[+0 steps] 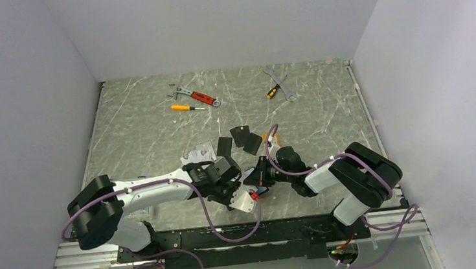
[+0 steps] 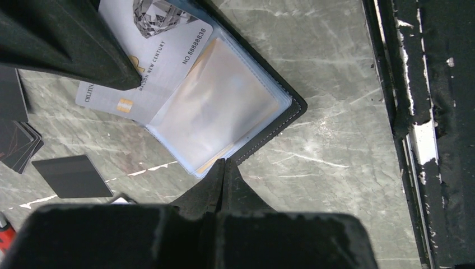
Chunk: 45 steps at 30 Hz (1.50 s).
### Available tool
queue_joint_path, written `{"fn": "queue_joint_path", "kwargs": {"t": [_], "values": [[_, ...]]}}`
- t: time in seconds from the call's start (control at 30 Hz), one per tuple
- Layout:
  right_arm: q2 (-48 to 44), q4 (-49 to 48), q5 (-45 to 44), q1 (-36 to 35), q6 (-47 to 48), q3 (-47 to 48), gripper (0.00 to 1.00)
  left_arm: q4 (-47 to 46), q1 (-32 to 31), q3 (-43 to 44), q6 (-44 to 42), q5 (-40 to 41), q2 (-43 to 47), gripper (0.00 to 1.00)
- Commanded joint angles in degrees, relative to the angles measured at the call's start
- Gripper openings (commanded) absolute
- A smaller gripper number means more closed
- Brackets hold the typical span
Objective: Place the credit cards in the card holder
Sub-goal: Insert the credit card into the card holder.
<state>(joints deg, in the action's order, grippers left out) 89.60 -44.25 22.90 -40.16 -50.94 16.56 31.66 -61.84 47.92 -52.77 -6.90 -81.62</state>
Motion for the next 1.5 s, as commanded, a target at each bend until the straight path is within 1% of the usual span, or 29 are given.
{"fn": "queue_joint_path", "kwargs": {"t": [0.0,0.27,0.6,0.73,0.93,1.0,1.17,1.33,1.4,1.47], "values": [[1.64,-1.26,0.29,0.17,1.13,0.6,0.0,-0.85,0.13,1.46,-0.84,-1.43,-2.67,0.0],[2.95,-2.95,1.48,0.69,2.08,1.33,0.0,-1.88,-0.57,1.94,-2.82,-0.34,-5.8,0.0],[7.06,-6.81,4.12,1.06,3.32,2.39,0.0,-2.64,-1.97,-0.39,-4.06,1.25,-5.94,0.0],[9.17,-11.02,4.67,1.08,1.54,0.93,0.0,-2.52,-2.13,-0.63,-3.84,1.45,-5.78,0.0],[11.87,-20.08,3.66,0.62,-3.76,-3.55,0.0,-2.45,-2.41,-0.9,-3.32,1.8,-5.26,0.0],[12.46,-21.15,3.09,-0.49,-4.84,-4.52,0.0,-2.5,-2.49,-0.9,-3.17,1.88,-5.14,0.0],[11.9,-17.12,-0.29,-4.64,-5.13,-3.51,0.0,-3.08,-2.54,-1.24,-2.88,2.2,-4.78,0.0],[11.0,-13.26,-3.9,-6.55,-5.18,-2.88,0.0,-3.28,-2.49,-1.48,-2.6,2.16,-4.56,0.0],[9.65,-11.74,-5.66,-6.64,-5.27,-3.62,0.07,-3.23,-2.49,-1.75,-2.51,2.18,-4.36,0.0],[7.46,-7.72,-7.88,-6.66,-4.79,-4.12,0.14,-3.18,-2.48,-1.96,-2.43,2.04,-4.11,0.0]]}}
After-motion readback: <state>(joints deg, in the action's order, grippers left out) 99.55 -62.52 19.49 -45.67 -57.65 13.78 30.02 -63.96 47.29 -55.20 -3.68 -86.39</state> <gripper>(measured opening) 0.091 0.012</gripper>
